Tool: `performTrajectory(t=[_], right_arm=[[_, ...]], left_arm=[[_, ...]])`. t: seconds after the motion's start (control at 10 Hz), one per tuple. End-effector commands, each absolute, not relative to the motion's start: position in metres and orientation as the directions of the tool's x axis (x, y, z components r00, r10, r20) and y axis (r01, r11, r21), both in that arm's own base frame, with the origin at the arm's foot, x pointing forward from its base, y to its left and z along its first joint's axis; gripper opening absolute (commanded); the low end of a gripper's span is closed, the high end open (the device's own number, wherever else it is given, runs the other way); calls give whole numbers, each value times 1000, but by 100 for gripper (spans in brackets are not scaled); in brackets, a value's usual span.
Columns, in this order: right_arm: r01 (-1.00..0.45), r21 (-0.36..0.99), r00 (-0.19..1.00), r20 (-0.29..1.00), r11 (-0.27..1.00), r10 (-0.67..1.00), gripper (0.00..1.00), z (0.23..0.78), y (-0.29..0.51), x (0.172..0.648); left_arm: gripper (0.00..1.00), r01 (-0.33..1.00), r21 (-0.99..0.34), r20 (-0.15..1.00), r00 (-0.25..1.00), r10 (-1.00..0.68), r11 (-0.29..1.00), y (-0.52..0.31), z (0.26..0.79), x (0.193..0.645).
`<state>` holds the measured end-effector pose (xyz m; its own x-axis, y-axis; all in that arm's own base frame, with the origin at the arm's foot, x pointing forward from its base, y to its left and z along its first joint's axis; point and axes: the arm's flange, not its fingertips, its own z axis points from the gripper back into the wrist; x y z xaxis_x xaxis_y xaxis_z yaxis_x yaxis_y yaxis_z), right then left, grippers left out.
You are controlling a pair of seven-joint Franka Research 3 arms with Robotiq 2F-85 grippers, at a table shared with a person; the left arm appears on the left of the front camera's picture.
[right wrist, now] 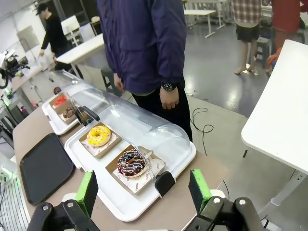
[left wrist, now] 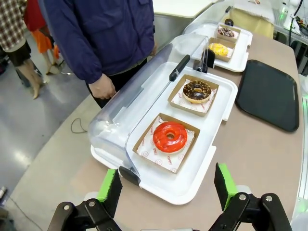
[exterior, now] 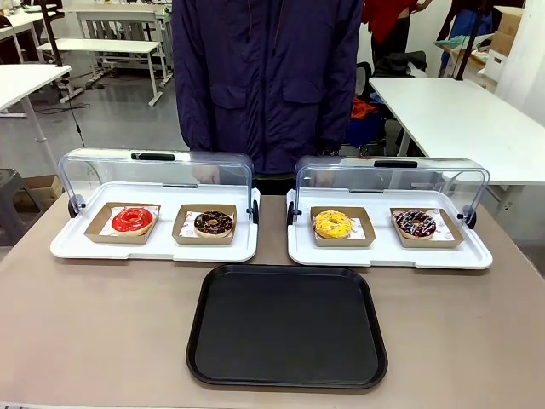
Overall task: Move the first donut from the left to the tray.
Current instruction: Pick up the Paper togo box containing the Donut indicated by the person and place it on the Handle tray.
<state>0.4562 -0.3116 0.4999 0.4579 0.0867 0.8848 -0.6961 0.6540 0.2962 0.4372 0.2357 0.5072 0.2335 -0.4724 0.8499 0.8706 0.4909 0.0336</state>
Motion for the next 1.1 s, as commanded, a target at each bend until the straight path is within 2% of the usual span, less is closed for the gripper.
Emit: performTrajectory(t=[0.0, 0.4, 0.6, 1.0], right_arm=[[-706, 277, 424, 903, 651, 75, 100, 502, -313, 459], [-705, 267, 407, 911, 657, 66, 100, 508, -312, 453], [-694, 288, 448, 890, 660, 83, 100, 505, -314, 453], [-694, 288, 448, 890, 660, 83, 100, 505, -314, 453]], left_arm=[[100, 877, 52, 868, 196, -456, 477, 236, 508, 437], [100, 881, 57, 879, 179, -442, 469, 235, 511, 439], [100, 875, 33, 865, 217, -452, 484, 233, 509, 438], [100, 875, 33, 865, 217, -452, 484, 233, 509, 438]])
